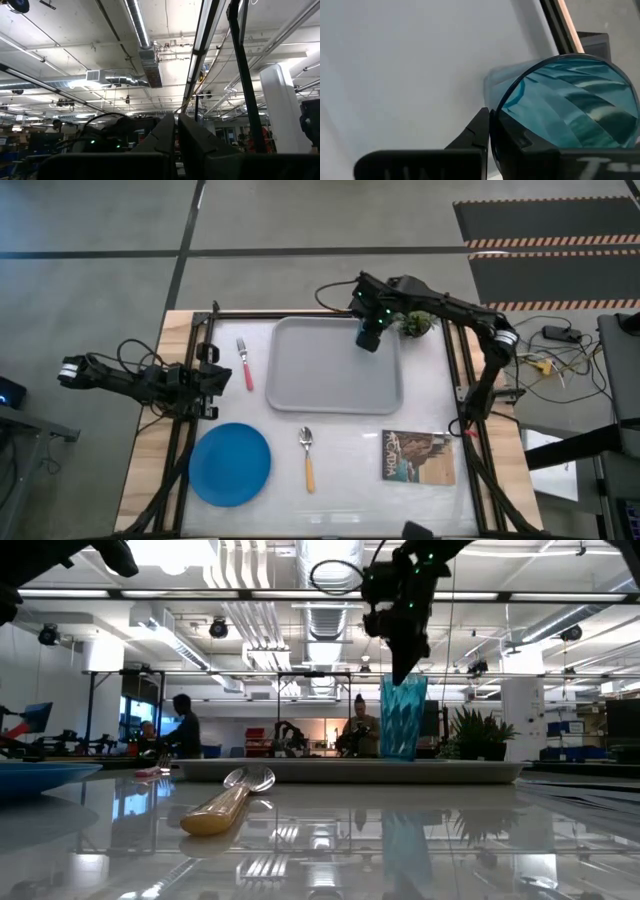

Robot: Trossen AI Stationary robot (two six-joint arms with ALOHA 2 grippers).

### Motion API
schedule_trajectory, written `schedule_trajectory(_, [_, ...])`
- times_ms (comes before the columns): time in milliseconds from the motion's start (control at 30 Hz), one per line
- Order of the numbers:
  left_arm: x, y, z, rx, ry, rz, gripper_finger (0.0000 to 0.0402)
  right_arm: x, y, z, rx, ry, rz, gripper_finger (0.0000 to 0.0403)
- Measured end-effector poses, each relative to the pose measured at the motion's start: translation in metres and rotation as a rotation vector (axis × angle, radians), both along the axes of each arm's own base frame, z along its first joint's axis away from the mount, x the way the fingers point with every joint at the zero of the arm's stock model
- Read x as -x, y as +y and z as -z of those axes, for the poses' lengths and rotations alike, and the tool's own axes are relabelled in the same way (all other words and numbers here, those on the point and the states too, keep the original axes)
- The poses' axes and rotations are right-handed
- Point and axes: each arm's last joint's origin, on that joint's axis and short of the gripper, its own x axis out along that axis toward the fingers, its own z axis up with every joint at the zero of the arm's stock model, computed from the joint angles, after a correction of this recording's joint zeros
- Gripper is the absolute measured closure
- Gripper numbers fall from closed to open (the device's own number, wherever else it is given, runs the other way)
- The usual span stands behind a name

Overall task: Pick and place plate/cup/fork/spoon on tray
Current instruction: Put the blue glass to the top right corner of the tray, then put the yellow spoon to the left side of the tray

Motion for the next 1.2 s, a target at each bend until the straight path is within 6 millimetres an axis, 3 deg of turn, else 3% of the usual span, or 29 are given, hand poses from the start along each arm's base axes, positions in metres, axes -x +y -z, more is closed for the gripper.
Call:
schedule_trajectory(200, [0.0, 0.0, 0.0, 0.0, 0.001, 0.0, 0.0398, -0.006, -0.017, 0.011, -0.007, 0.02, 0.014, 0.0394])
schedule_trajectory(433, [0.0, 0.0, 0.0, -0.001, 0.001, 0.0, 0.0398, -0.007, -0.018, 0.014, -0.013, 0.032, 0.01, 0.0393])
schedule_trajectory(600, [0.0, 0.0, 0.0, -0.001, 0.001, 0.0, 0.0398, -0.007, -0.019, 0.012, -0.012, 0.02, 0.032, 0.0364])
schedule_trajectory(1000, [0.0, 0.0, 0.0, -0.001, 0.002, 0.0, 0.0398, 0.001, -0.013, -0.015, 0.014, -0.059, 0.089, 0.0263])
schedule_trajectory(1200, [0.0, 0.0, 0.0, -0.001, 0.001, 0.0, 0.0398, 0.011, 0.012, -0.044, -0.035, -0.157, 0.141, 0.0253])
